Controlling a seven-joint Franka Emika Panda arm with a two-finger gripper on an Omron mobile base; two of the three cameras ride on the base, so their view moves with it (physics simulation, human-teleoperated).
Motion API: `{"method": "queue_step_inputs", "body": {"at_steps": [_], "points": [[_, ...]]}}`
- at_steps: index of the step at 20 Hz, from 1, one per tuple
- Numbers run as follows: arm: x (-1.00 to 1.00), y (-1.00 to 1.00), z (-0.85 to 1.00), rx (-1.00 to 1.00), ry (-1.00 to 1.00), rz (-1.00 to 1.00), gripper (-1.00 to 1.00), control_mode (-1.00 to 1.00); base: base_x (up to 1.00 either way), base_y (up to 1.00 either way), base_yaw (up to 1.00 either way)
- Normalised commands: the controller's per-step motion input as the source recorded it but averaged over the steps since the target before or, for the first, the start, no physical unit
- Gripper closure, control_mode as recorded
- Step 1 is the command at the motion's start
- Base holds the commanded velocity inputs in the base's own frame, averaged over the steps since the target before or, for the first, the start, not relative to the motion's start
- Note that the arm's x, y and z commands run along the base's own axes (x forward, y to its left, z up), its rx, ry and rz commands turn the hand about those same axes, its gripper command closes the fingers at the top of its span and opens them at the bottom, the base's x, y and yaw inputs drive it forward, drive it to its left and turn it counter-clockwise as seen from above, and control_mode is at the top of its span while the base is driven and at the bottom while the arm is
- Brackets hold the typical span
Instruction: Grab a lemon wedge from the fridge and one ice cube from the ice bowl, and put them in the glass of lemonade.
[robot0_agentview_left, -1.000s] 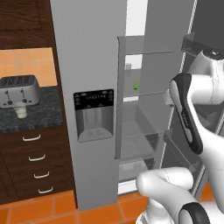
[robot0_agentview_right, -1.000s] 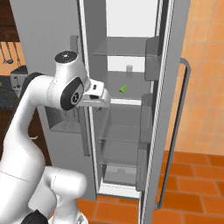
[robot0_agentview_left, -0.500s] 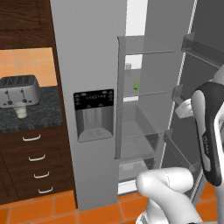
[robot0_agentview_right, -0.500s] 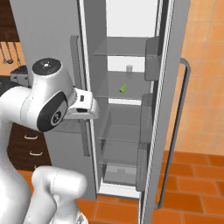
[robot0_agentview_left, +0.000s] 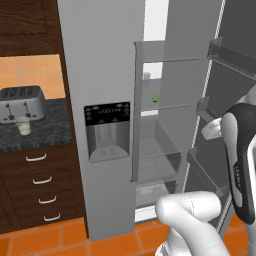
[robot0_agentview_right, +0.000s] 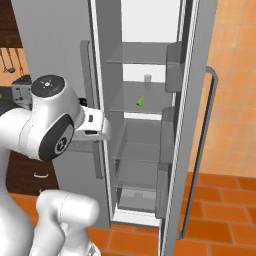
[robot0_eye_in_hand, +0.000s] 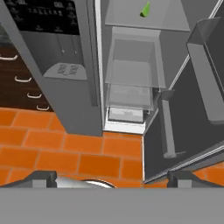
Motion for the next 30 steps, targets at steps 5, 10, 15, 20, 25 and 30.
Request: {"method": "queue_step_inputs", "body": {"at_steps": [5, 10, 15, 20, 25, 30], "points": [[0.24, 0.00, -0.08, 0.04, -0.07, -0.09, -1.00, -1.00, 0.00, 0.00, 0.00], [0.00, 0.16, 0.00, 0.00, 0.02, -0.29, -1.00, -1.00, 0.00, 0.00, 0.00], [0.00, 0.00, -0.03, 0.00, 0.00, 0.00, -1.00, -1.00, 0.00, 0.00, 0.00], [-0.12, 0.00, 0.00, 0.00, -0.03, 0.00, -1.00, -1.00, 0.00, 0.00, 0.00], [0.00, 0.00, 0.00, 0.00, 0.00, 0.00, -1.00, 1.00, -0.22, -0.18, -0.24], [0.00, 0.00, 0.00, 0.00, 0.00, 0.00, -1.00, 1.00, 0.09, 0.00, -0.33]]}}
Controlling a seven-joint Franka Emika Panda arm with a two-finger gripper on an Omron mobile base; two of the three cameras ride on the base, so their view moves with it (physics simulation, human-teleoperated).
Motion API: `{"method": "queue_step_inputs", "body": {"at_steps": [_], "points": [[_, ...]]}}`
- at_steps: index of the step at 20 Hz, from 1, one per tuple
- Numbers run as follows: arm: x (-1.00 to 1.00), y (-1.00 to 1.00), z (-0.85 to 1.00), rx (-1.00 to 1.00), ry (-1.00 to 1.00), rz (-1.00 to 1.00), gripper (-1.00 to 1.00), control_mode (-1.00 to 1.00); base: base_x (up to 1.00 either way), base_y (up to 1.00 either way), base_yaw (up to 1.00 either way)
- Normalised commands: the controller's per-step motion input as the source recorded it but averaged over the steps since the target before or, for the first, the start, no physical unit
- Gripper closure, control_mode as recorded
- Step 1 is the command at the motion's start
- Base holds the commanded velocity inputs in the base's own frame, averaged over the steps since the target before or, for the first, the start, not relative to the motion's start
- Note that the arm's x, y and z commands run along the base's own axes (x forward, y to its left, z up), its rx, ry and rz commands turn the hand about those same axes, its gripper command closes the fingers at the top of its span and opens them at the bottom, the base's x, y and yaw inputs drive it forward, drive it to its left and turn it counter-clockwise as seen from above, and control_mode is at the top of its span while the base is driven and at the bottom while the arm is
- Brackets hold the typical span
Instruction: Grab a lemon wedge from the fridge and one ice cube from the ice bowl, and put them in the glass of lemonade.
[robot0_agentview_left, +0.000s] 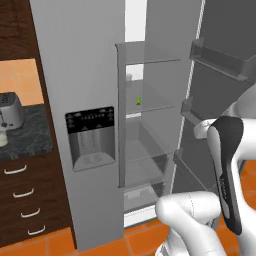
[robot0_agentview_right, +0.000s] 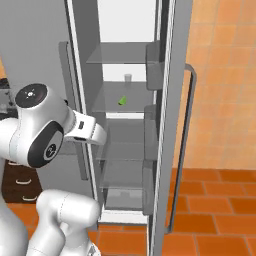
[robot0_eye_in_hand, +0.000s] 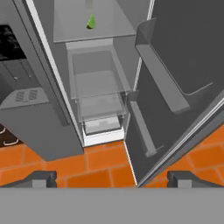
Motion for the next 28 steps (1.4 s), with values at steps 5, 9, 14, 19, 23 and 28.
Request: {"method": "queue_step_inputs", "body": {"at_steps": [5, 9, 14, 19, 23, 28], "points": [[0.00, 0.00, 0.00, 0.00, 0.00, 0.00, -1.00, 1.00, 0.48, 0.09, -0.10], [0.00, 0.00, 0.00, 0.00, 0.00, 0.00, -1.00, 1.00, 0.51, 0.00, 0.00], [0.00, 0.00, 0.00, 0.00, 0.00, 0.00, -1.00, 1.00, 0.48, 0.00, 0.00], [0.00, 0.00, 0.00, 0.00, 0.00, 0.00, -1.00, 1.00, 0.54, 0.00, 0.00], [0.00, 0.00, 0.00, 0.00, 0.00, 0.00, -1.00, 1.00, 0.47, -0.01, 0.00], [0.00, 0.00, 0.00, 0.00, 0.00, 0.00, -1.00, 1.00, 0.17, -0.11, 0.09]]}}
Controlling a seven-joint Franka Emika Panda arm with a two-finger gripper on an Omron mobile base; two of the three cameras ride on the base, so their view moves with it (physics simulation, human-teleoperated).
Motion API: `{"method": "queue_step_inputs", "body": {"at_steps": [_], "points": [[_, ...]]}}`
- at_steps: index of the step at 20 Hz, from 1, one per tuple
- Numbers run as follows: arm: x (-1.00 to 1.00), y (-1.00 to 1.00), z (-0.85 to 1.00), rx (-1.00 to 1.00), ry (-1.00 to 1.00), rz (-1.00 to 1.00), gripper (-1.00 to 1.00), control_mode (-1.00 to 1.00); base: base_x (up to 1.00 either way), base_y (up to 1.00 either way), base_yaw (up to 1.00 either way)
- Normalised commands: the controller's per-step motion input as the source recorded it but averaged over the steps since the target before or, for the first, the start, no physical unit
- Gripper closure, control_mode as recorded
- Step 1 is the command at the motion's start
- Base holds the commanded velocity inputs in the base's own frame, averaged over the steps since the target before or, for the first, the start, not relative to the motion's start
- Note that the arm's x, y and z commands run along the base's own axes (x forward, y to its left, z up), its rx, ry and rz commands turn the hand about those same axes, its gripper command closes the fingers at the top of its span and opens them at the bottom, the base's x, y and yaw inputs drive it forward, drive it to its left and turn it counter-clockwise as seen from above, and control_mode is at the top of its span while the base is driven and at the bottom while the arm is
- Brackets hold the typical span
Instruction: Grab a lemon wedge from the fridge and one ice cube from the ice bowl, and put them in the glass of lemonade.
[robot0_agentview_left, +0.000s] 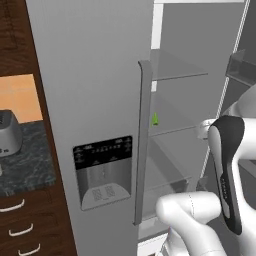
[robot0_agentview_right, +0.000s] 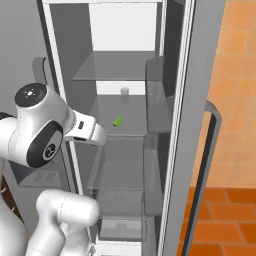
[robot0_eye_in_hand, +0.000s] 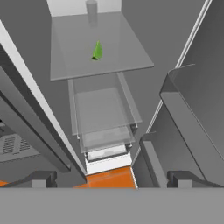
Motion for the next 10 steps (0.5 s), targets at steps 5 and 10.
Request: {"method": "queue_step_inputs", "body": {"at_steps": [5, 10], "points": [[0.00, 0.00, 0.00, 0.00, 0.00, 0.00, -1.00, 1.00, 0.25, -0.12, 0.16], [0.00, 0.00, 0.00, 0.00, 0.00, 0.00, -1.00, 1.00, 0.18, -0.30, 0.14]]}}
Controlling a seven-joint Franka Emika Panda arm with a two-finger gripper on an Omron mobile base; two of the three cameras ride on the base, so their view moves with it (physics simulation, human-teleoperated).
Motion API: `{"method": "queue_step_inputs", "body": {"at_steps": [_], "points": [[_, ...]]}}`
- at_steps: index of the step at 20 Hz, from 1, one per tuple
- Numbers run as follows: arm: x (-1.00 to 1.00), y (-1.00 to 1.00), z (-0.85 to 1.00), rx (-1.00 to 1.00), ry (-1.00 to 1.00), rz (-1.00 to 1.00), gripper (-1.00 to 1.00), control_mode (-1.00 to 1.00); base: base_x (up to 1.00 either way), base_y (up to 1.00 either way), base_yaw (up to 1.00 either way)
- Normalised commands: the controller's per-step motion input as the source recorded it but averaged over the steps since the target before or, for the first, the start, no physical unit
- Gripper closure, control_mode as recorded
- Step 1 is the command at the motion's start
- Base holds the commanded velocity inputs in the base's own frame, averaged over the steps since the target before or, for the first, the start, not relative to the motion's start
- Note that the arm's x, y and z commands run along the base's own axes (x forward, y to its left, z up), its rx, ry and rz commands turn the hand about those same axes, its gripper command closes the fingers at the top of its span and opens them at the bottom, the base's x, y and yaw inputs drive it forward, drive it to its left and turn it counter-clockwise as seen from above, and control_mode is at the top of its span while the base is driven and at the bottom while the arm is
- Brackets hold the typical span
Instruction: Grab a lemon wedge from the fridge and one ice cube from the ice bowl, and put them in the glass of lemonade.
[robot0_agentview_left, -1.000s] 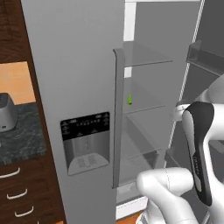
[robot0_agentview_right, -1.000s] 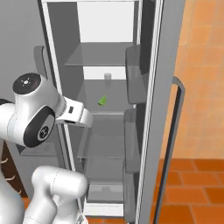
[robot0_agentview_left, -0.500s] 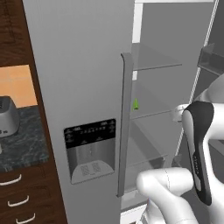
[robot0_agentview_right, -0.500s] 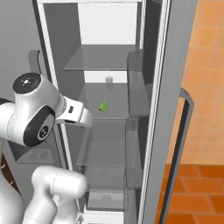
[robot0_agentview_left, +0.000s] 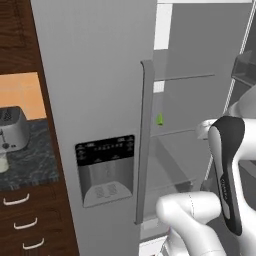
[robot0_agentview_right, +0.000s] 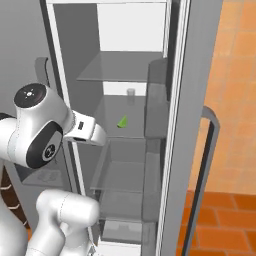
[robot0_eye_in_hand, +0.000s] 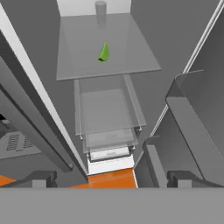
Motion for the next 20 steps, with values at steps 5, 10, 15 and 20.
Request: {"method": "queue_step_inputs", "body": {"at_steps": [5, 10, 15, 20], "points": [[0.00, 0.00, 0.00, 0.00, 0.00, 0.00, -1.00, 1.00, 0.21, -0.41, 0.14], [0.00, 0.00, 0.00, 0.00, 0.00, 0.00, -1.00, 1.00, 0.40, -0.22, 0.15], [0.00, 0.00, 0.00, 0.00, 0.00, 0.00, -1.00, 1.00, 0.35, 0.00, 0.22], [0.00, 0.00, 0.00, 0.00, 0.00, 0.00, -1.00, 1.00, 0.58, -0.10, 0.10]]}}
